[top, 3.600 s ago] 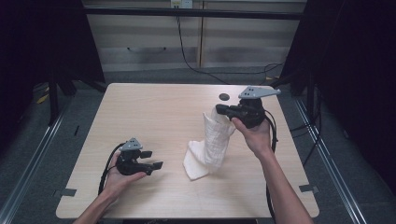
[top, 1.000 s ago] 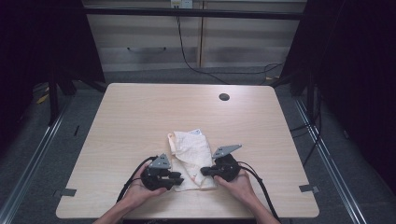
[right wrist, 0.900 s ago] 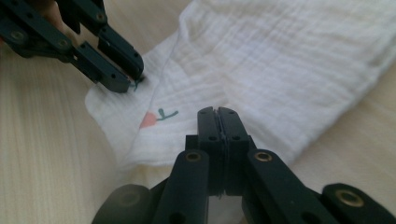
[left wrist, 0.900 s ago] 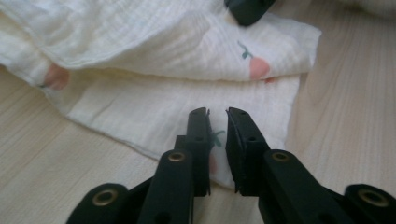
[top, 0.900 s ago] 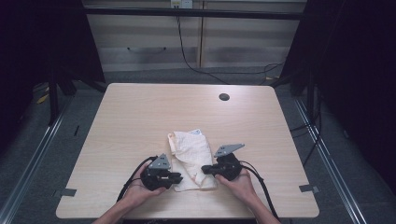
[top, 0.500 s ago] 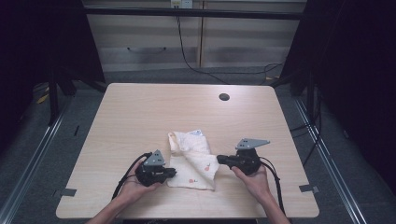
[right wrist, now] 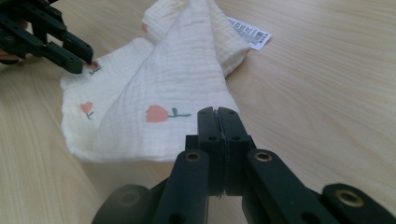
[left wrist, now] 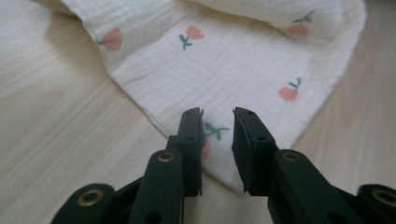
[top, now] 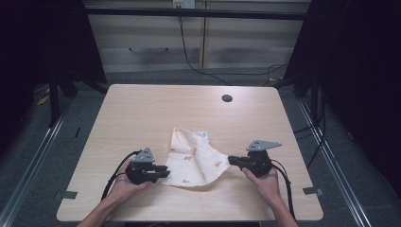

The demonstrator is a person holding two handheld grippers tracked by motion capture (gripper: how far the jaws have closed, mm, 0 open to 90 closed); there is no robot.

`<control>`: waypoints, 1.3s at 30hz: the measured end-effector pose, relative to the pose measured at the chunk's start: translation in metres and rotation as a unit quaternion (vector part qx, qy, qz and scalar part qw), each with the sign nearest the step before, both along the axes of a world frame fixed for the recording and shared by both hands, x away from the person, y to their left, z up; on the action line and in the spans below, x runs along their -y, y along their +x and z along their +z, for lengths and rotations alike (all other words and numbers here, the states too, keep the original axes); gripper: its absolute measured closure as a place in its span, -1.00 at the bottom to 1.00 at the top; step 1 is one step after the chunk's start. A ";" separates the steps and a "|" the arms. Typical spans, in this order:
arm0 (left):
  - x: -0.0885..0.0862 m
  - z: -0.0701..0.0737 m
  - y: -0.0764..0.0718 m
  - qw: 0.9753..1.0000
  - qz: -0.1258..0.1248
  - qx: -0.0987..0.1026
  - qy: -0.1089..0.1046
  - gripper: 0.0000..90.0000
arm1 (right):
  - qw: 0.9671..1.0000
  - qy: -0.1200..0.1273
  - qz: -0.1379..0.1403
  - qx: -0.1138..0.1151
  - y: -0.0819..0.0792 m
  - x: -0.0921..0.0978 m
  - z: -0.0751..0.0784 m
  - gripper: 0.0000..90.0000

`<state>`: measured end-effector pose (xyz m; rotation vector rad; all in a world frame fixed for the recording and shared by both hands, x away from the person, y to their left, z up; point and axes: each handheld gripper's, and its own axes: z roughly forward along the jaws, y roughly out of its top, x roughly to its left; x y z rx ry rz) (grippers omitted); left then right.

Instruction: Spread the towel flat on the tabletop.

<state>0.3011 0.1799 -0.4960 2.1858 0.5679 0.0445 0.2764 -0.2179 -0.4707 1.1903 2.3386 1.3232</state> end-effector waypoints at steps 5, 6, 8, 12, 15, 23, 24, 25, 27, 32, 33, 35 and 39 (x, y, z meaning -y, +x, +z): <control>-0.002 0.003 -0.013 1.000 -0.031 0.000 -0.007 0.49 | 1.000 -0.003 -0.001 -0.004 0.001 0.000 -0.002 0.98; 0.000 0.001 -0.014 0.999 -0.035 0.001 -0.003 0.49 | 1.000 -0.003 0.000 -0.004 0.001 0.000 -0.003 0.98; 0.004 -0.003 -0.015 0.999 -0.040 0.004 0.009 0.44 | 1.000 -0.004 -0.002 -0.004 0.002 0.000 -0.003 0.98; 0.005 -0.006 -0.016 0.999 -0.032 0.004 0.017 0.41 | 1.000 -0.001 -0.008 -0.005 0.002 0.001 -0.003 0.98; 0.005 -0.007 -0.018 0.999 -0.034 0.009 0.015 0.34 | 1.000 -0.001 -0.010 -0.004 0.002 0.003 -0.003 0.98; 0.003 -0.009 -0.020 0.999 -0.035 0.032 0.015 0.27 | 1.000 -0.001 -0.026 -0.005 0.002 0.010 -0.002 0.98; 0.003 -0.009 -0.020 0.998 -0.035 0.038 0.025 0.33 | 1.000 0.000 -0.028 -0.005 0.002 0.011 -0.002 0.98; 0.003 -0.009 -0.020 0.998 -0.034 0.039 0.026 0.39 | 1.000 0.000 -0.030 -0.005 0.003 0.012 -0.002 0.98; 0.003 -0.009 -0.019 0.998 -0.036 0.041 0.025 0.40 | 0.999 -0.002 -0.033 -0.006 0.003 0.013 -0.002 0.98; 0.004 -0.009 -0.020 0.998 -0.035 0.045 0.023 0.40 | 0.999 -0.004 -0.043 -0.007 0.004 0.017 -0.002 0.98; 0.004 -0.009 -0.020 0.998 -0.032 0.050 0.027 0.43 | 0.999 -0.003 -0.045 -0.006 0.004 0.017 -0.002 0.98; 0.005 -0.009 -0.018 0.998 -0.023 0.053 0.032 0.57 | 0.999 -0.001 -0.045 -0.007 0.005 0.018 -0.002 0.98; 0.003 -0.008 -0.011 0.999 -0.002 0.038 0.029 0.89 | 0.999 0.004 -0.041 -0.002 0.005 0.015 0.000 0.98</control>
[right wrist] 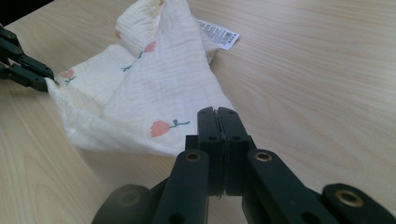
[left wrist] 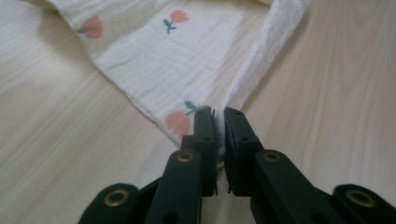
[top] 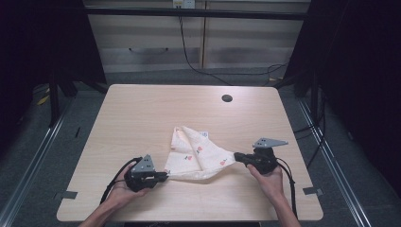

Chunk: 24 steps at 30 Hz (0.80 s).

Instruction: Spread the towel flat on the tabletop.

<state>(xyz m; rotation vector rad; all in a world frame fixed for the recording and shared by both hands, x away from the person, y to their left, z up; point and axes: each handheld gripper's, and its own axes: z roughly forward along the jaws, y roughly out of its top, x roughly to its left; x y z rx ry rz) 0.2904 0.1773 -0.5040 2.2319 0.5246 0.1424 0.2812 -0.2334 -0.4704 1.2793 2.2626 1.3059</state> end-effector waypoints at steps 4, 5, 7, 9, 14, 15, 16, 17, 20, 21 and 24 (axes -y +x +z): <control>-0.003 0.001 0.004 1.000 0.006 -0.013 -0.011 0.92 | 1.000 0.007 0.003 0.007 0.000 -0.002 0.004 0.98; -0.004 0.004 0.004 1.000 0.010 -0.013 -0.021 0.92 | 1.000 0.011 0.003 0.008 0.000 -0.003 0.005 0.98; -0.007 0.012 0.005 0.999 0.012 -0.010 -0.036 0.92 | 1.000 0.013 0.004 0.018 0.000 -0.003 0.009 0.98; -0.010 0.019 0.006 0.999 0.015 -0.009 -0.046 0.92 | 1.000 0.016 0.005 0.025 0.000 -0.004 0.014 0.98; -0.017 0.030 0.009 0.997 0.030 -0.009 -0.074 0.92 | 0.998 0.028 0.004 0.051 0.001 -0.005 0.028 0.98; -0.018 0.032 0.010 0.996 0.030 -0.012 -0.079 0.92 | 0.998 0.028 0.004 0.052 0.001 -0.005 0.030 0.98; -0.019 0.035 0.011 0.996 0.032 -0.012 -0.083 0.92 | 0.998 0.029 0.005 0.055 0.002 -0.005 0.032 0.98; -0.020 0.039 0.012 0.996 0.031 -0.009 -0.088 0.92 | 0.998 0.030 0.007 0.056 0.003 -0.005 0.034 0.98; -0.021 0.050 0.015 0.994 0.034 -0.002 -0.104 0.92 | 0.997 0.035 0.006 0.063 0.005 -0.005 0.040 0.98; -0.022 0.055 0.016 0.993 0.038 0.002 -0.110 0.92 | 0.997 0.036 0.006 0.067 0.006 -0.006 0.043 0.98; -0.027 0.069 0.022 0.990 0.052 0.013 -0.130 0.92 | 0.996 0.039 0.005 0.076 0.009 -0.007 0.052 0.98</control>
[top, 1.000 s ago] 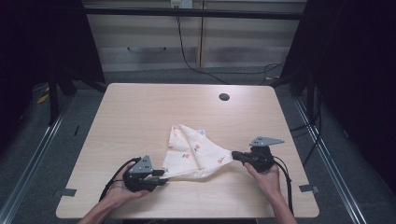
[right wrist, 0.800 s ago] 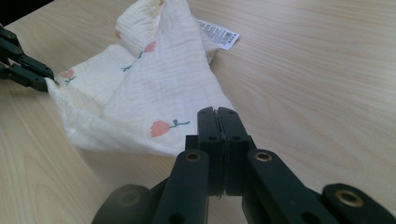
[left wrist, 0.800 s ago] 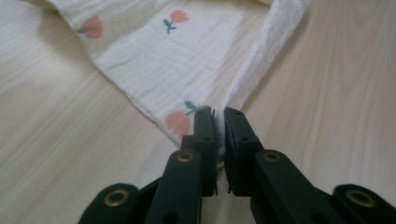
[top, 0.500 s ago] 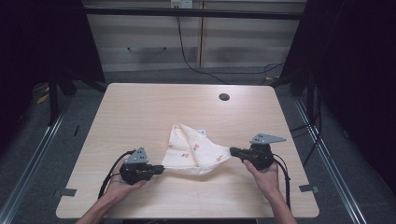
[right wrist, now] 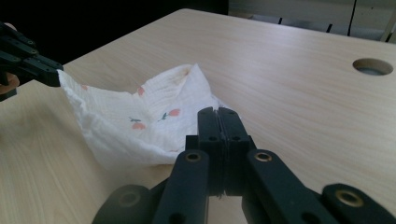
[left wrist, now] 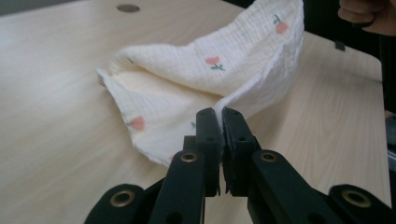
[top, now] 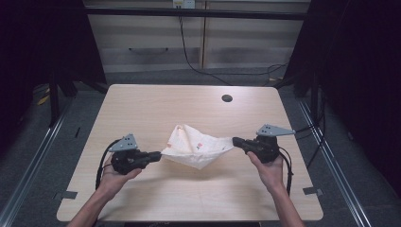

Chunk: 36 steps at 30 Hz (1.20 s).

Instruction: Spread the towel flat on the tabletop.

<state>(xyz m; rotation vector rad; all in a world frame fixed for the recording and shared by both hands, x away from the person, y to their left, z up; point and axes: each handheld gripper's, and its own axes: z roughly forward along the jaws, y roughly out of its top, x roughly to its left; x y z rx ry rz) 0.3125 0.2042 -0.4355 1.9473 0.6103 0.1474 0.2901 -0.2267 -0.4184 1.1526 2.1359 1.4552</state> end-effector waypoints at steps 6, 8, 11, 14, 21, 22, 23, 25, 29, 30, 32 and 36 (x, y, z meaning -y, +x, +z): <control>-0.009 0.024 0.009 0.999 0.021 0.018 -0.037 0.93 | 1.000 0.006 0.001 0.028 0.007 -0.005 0.027 0.98; -0.011 0.032 0.014 0.999 0.026 0.020 -0.041 0.93 | 0.999 0.011 0.001 0.037 0.010 -0.009 0.035 0.98; -0.013 0.045 0.022 0.998 0.036 0.026 -0.049 0.92 | 0.999 0.021 0.002 0.050 0.015 -0.012 0.050 0.98; -0.013 0.060 0.031 0.997 0.048 0.031 -0.052 0.92 | 0.998 0.027 0.000 0.055 0.020 -0.014 0.063 0.98; -0.013 0.091 0.053 0.996 0.059 0.042 -0.046 0.92 | 0.997 0.023 -0.018 0.067 0.035 -0.014 0.097 0.98; -0.013 0.094 0.055 0.996 0.064 0.041 -0.046 0.92 | 0.997 0.025 -0.022 0.070 0.038 -0.012 0.102 0.98; -0.013 0.096 0.057 0.996 0.065 0.042 -0.047 0.92 | 0.997 0.028 -0.024 0.072 0.040 -0.011 0.106 0.98; -0.014 0.102 0.061 0.996 0.067 0.044 -0.047 0.92 | 0.996 0.031 -0.029 0.077 0.043 -0.008 0.113 0.98; -0.009 0.115 0.066 0.995 0.070 0.050 -0.051 0.93 | 0.995 0.029 -0.037 0.087 0.049 -0.009 0.130 0.98; -0.008 0.119 0.067 0.995 0.070 0.051 -0.052 0.93 | 0.995 0.029 -0.039 0.089 0.050 -0.009 0.133 0.98; -0.007 0.127 0.071 0.994 0.072 0.056 -0.053 0.93 | 0.994 0.030 -0.045 0.094 0.053 -0.008 0.142 0.98; -0.005 0.142 0.078 0.994 0.073 0.061 -0.053 0.93 | 0.994 0.020 -0.057 0.089 0.058 -0.006 0.155 0.98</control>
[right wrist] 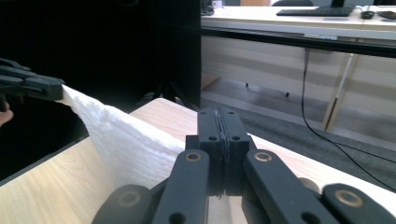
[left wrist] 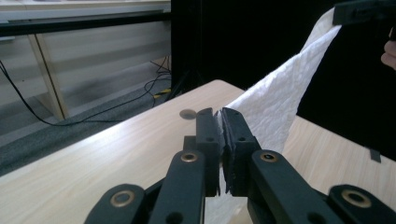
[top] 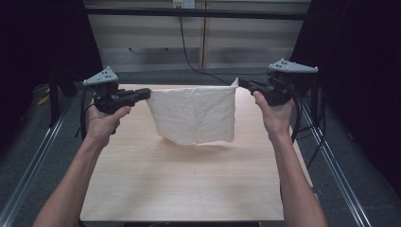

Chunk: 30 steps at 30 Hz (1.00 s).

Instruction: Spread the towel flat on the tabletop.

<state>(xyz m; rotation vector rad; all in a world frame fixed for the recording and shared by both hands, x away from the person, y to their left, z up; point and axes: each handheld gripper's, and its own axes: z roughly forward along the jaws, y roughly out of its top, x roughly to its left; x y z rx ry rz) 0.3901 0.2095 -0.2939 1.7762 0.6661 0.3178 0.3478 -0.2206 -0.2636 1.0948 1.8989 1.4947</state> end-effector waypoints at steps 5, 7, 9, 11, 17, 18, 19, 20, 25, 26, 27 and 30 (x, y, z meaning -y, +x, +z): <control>0.006 0.009 0.014 1.000 0.006 -0.008 -0.019 0.92 | 1.000 -0.001 -0.010 -0.001 0.010 0.000 0.011 0.98; 0.008 0.010 0.020 0.999 0.012 -0.011 -0.029 0.92 | 1.000 0.000 -0.016 -0.006 0.017 0.001 0.014 0.98; 0.009 0.012 0.028 0.999 0.016 -0.013 -0.039 0.93 | 1.000 0.003 -0.022 -0.007 0.023 0.003 0.017 0.98; 0.012 0.016 0.037 0.999 0.025 -0.014 -0.029 0.93 | 1.000 0.003 -0.029 -0.011 0.030 0.004 0.020 0.98; 0.017 0.029 0.043 0.999 0.034 0.007 -0.026 0.93 | 0.999 -0.006 -0.037 -0.013 0.045 0.004 0.026 0.98; 0.017 0.027 0.041 0.999 0.027 0.009 -0.026 0.93 | 0.999 -0.006 -0.037 -0.011 0.045 0.005 0.025 0.98; 0.017 0.024 0.039 0.999 0.024 0.012 -0.020 0.93 | 0.999 -0.008 -0.036 -0.013 0.044 0.005 0.022 0.98; 0.017 0.021 0.038 1.000 0.023 0.012 -0.013 0.93 | 0.999 -0.011 -0.035 -0.014 0.043 0.006 0.018 0.98; 0.019 -0.019 0.028 1.000 0.010 -0.003 0.009 0.93 | 0.999 -0.010 -0.027 -0.037 0.034 0.012 -0.019 0.98; 0.020 -0.026 0.025 1.000 0.006 -0.006 0.012 0.93 | 0.999 -0.007 -0.024 -0.046 0.031 0.014 -0.031 0.98; 0.022 -0.032 0.023 1.000 0.003 -0.010 0.016 0.93 | 0.998 -0.004 -0.025 -0.052 0.029 0.016 -0.039 0.98; 0.022 -0.047 0.017 1.000 -0.003 -0.020 0.012 0.93 | 0.998 0.002 -0.021 -0.064 0.022 0.020 -0.057 0.98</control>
